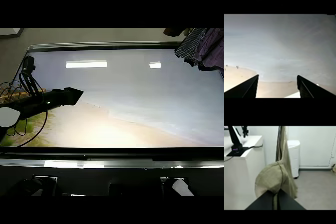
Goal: Fold the clothes and pants, and hang the long-sleeved shirts on hangers.
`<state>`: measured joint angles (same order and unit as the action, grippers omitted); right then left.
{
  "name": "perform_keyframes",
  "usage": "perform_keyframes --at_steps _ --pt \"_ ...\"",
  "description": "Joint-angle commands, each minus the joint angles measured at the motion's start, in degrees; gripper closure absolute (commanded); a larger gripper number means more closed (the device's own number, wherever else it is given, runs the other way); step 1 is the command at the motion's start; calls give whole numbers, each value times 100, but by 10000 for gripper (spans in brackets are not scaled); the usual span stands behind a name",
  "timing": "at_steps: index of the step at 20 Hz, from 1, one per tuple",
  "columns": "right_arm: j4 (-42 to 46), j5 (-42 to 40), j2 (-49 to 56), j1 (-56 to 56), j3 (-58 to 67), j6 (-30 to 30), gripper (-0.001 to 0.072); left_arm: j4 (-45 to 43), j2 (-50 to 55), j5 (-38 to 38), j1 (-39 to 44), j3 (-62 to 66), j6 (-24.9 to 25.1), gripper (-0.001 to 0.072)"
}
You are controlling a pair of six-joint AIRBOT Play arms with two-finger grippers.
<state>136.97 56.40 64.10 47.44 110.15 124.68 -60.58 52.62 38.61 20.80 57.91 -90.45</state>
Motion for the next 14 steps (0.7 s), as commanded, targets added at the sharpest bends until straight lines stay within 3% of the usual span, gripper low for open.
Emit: perform_keyframes --at_steps 1,3,4,7,8,9,10,12,13,14 --pt "-334 -20 -59 94 0 -103 598 -2 4 -2 0 -2 0 171" --pt "-317 -17 -343 94 0 -101 45 -2 2 -2 0 -2 0 149" --pt "-317 -131 -540 94 0 -96 32 -2 2 -4 0 -2 0 94" --pt "-612 -1139 -1207 94 0 385 50 -2 -2 -2 -2 -2 0 86" --pt "-999 -1644 -1327 94 0 568 51 -9 -2 -2 -2 -2 2 86" --pt "-1952 -2184 -1368 94 0 483 52 -76 -2 -2 -2 -2 0 86" --pt "-3189 -2544 -1300 79 0 -116 52 -173 -2 0 -2 -2 0 86" --pt "-5965 -2583 -874 -507 0 -2885 55 -339 -9 0 -7 -2 0 86" --pt "-6758 -2214 -610 -1008 0 -4146 54 -407 -13 0 -7 -2 2 86" --pt "-6944 -1670 -337 -1604 0 -4878 54 -444 -15 0 -7 -2 2 86"
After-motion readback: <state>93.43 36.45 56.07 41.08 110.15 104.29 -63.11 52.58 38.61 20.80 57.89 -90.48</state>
